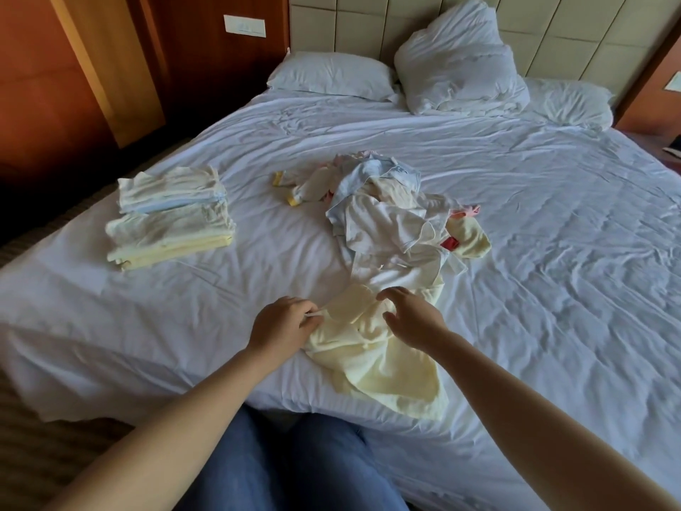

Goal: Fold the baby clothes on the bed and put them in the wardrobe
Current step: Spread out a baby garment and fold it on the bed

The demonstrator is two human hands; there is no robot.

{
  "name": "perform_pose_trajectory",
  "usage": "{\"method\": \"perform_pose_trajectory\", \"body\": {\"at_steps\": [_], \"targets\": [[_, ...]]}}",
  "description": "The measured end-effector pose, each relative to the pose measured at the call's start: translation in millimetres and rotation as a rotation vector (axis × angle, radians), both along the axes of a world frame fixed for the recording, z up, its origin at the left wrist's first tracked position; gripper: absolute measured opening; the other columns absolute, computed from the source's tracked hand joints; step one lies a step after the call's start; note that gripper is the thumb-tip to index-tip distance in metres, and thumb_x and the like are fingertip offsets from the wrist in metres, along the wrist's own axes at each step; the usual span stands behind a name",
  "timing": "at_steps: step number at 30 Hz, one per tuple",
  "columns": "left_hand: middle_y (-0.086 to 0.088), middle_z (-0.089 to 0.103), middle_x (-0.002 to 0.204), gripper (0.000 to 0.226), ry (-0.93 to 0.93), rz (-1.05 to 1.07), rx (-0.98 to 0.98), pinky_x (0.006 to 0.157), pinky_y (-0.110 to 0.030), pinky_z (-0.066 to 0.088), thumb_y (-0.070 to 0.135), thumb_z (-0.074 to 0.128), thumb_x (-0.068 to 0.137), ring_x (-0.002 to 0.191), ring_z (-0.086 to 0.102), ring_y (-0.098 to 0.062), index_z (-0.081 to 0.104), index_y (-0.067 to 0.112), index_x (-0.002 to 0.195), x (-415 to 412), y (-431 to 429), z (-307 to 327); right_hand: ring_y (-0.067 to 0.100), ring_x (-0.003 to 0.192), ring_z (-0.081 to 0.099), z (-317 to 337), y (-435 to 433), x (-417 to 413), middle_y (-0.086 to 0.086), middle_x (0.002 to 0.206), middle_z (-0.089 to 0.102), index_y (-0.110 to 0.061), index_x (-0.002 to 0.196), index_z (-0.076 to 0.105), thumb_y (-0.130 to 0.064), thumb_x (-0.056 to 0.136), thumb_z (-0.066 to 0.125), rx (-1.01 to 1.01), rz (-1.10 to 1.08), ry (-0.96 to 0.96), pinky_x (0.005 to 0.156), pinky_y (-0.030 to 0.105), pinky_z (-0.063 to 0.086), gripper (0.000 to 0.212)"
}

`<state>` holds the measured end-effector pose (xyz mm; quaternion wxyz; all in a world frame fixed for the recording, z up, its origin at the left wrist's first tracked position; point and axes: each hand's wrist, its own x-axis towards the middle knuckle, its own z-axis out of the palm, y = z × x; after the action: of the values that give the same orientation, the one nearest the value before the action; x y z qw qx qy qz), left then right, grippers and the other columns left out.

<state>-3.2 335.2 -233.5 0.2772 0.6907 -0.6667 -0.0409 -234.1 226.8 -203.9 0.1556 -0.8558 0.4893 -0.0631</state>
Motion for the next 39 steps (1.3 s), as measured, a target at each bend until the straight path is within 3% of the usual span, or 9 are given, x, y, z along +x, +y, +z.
{"method": "perform_pose_trajectory", "body": {"at_steps": [3,7,12,18,22,25,30,35,39], "targets": [[0.006,0.063,0.069,0.028,0.007,0.016,0.052,0.061,-0.034,0.047,0.041,0.063,0.089,0.074,0.056,-0.013,0.063,0.018,0.074,4,0,2,0.024,0.107,0.060,-4,-6,1,-0.003,0.136,0.049,-0.027,0.133,0.048,-0.025,0.095,0.052,0.019,0.003,0.116,0.081,0.036,0.051,0.038],[0.005,0.057,0.062,0.036,0.055,0.072,0.142,0.053,-0.026,0.035,0.048,0.060,0.090,0.066,0.054,-0.011,0.055,0.021,0.067,10,-4,13,0.026,0.098,0.062,-1,-11,-7,0.004,0.110,0.055,-0.014,0.110,0.062,-0.029,0.095,0.053,0.020,-0.056,0.136,0.076,0.034,0.050,0.023],[0.006,0.058,0.064,0.036,0.256,0.200,0.181,0.056,-0.028,0.037,0.046,0.059,0.091,0.065,0.058,-0.017,0.058,0.019,0.067,11,-48,58,0.013,0.050,0.066,49,-32,-26,0.007,0.075,0.069,-0.015,0.093,0.061,-0.016,0.092,0.055,0.217,-0.278,-0.368,0.042,0.025,0.050,0.006],[0.012,0.051,0.058,0.037,0.308,0.166,0.016,0.055,-0.028,0.031,0.040,0.062,0.092,0.058,0.049,-0.009,0.051,0.027,0.059,-3,-110,145,0.033,0.064,0.070,134,-67,-56,0.016,0.077,0.065,-0.010,0.092,0.060,-0.008,0.094,0.050,0.181,-0.328,-0.760,0.060,0.049,0.059,0.010],[-0.011,0.057,0.062,0.028,0.382,-0.014,0.008,0.049,-0.025,0.038,0.028,0.057,0.097,0.047,0.055,-0.016,0.053,0.021,0.071,-32,-146,201,0.021,0.054,0.068,188,-76,-89,0.009,0.072,0.062,-0.015,0.094,0.063,-0.002,0.094,0.044,0.164,-0.310,-0.822,0.047,0.033,0.057,0.022],[-0.007,0.046,0.053,0.028,0.392,-0.106,0.022,0.034,-0.017,0.031,0.024,0.051,0.101,0.028,0.044,-0.006,0.047,0.019,0.074,-63,-163,234,0.020,0.054,0.068,217,-78,-119,0.009,0.072,0.063,-0.011,0.097,0.063,0.000,0.094,0.044,0.164,-0.305,-0.856,0.046,0.031,0.056,0.022],[-0.007,0.059,0.061,0.026,0.308,-0.196,0.029,0.042,-0.022,0.039,0.040,0.048,0.100,0.044,0.065,-0.015,0.052,0.022,0.081,-106,-188,271,0.018,0.055,0.068,251,-84,-177,0.008,0.067,0.065,-0.010,0.086,0.067,-0.007,0.093,0.058,0.046,-0.322,-0.842,0.047,0.028,0.055,0.012],[0.004,0.061,0.071,0.031,-0.267,-0.223,-0.076,0.061,-0.033,0.037,0.045,0.044,0.100,0.071,0.065,-0.019,0.052,0.021,0.082,-151,-200,279,0.016,0.047,0.065,249,-94,-219,0.012,0.062,0.063,-0.005,0.084,0.066,-0.003,0.092,0.059,-0.048,-0.334,-0.664,0.043,0.027,0.052,0.010],[0.002,0.059,0.058,0.031,-0.147,-0.229,-0.213,0.059,-0.031,0.042,0.043,0.047,0.100,0.059,0.063,-0.019,0.054,0.021,0.080,-177,-210,277,0.021,0.046,0.063,241,-105,-242,0.012,0.057,0.061,-0.001,0.085,0.067,-0.004,0.091,0.059,-0.150,-0.419,-0.749,0.045,0.031,0.055,0.010]]}}
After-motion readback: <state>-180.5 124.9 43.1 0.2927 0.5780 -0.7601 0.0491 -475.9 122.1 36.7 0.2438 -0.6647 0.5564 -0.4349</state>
